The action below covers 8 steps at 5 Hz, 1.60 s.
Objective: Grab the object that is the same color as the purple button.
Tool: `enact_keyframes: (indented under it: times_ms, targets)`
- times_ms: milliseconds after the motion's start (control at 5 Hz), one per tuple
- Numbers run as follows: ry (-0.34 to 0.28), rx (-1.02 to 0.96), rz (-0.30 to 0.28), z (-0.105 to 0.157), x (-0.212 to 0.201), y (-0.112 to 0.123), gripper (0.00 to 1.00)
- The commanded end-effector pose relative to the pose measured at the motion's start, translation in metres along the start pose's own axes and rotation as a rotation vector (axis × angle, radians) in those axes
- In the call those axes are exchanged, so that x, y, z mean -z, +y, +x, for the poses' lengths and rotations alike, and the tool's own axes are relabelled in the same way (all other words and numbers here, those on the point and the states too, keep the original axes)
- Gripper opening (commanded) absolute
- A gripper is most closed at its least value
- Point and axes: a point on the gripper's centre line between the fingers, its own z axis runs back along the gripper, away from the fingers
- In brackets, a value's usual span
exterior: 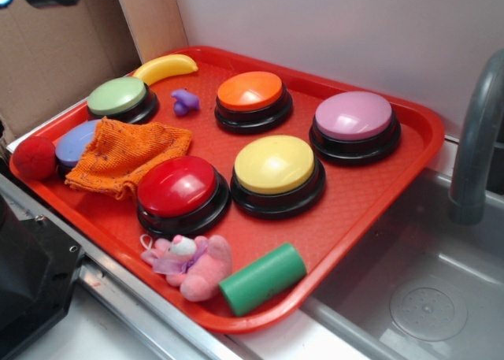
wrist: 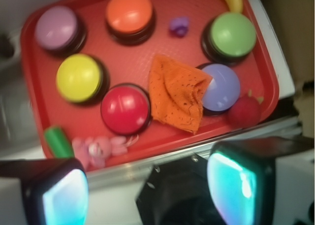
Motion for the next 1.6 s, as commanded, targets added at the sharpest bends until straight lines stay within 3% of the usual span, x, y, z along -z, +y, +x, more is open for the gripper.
enact_keyframes:
  times_ms: [0, 400, 800, 1400]
  targets:
    - [-0.157, -0.402, -0.019, 0.061, 0.036, 0.015, 1.0]
    - [-0.231, -0.87, 0.082, 0.116, 0.087, 0.038, 1.0]
    - [-0.247, -1.077, 0.132, 0.162, 0.136, 0.054, 1.0]
    - [-0.174, -1.125, 0.208, 0.158, 0.181, 0.065, 1.0]
